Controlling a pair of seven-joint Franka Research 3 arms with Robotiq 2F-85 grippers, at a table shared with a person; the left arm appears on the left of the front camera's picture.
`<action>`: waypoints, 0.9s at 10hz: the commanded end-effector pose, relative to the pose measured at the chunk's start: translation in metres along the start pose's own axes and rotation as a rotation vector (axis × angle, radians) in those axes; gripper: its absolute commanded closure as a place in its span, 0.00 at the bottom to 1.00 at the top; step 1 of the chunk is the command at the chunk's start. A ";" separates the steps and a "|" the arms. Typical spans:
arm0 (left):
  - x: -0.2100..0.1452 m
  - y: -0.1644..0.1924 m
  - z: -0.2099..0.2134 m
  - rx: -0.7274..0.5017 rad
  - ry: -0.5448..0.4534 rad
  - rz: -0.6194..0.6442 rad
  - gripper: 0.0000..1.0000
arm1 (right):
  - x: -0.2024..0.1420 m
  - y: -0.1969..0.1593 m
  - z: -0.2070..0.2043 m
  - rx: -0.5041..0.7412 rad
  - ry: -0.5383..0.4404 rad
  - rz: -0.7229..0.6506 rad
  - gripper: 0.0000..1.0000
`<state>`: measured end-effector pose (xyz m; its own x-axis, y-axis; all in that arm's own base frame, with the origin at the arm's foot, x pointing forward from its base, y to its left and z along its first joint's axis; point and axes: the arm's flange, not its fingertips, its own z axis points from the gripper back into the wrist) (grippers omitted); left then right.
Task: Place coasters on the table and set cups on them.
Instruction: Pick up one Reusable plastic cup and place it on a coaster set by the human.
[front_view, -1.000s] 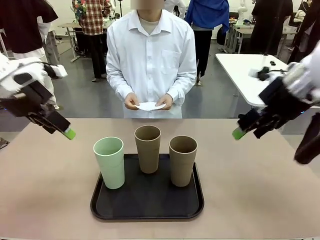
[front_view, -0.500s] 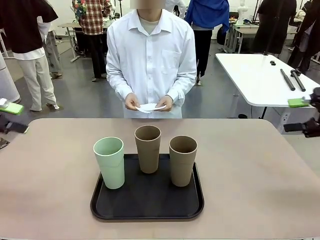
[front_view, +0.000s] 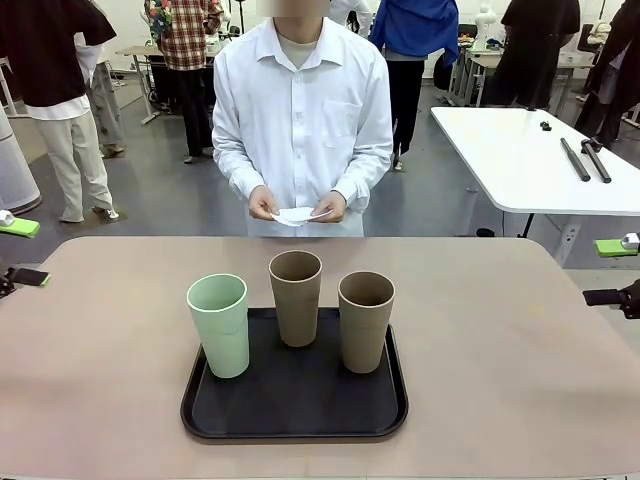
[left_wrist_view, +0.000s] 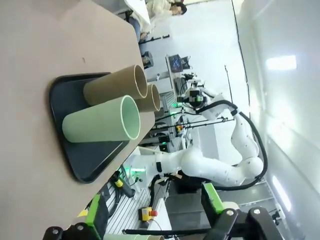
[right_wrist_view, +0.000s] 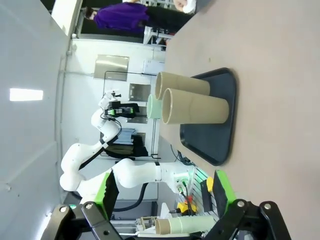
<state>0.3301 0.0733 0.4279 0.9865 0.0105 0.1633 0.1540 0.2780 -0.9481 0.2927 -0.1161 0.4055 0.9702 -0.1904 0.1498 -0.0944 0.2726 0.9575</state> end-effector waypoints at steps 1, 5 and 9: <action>-0.006 -0.008 0.002 -0.036 -0.070 0.012 0.00 | -0.027 -0.001 -0.011 -0.012 -0.030 0.024 0.00; -0.015 0.004 0.007 -0.006 -0.126 0.108 0.00 | -0.027 -0.003 -0.002 0.018 -0.056 0.050 0.00; -0.008 0.004 0.011 -0.020 -0.101 0.053 0.00 | -0.005 -0.003 0.017 -0.031 -0.050 0.003 0.00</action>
<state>0.3236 0.0846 0.4247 0.9846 0.1229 0.1243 0.0879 0.2667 -0.9598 0.2836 -0.1315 0.4063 0.9581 -0.2304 0.1703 -0.0947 0.3065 0.9472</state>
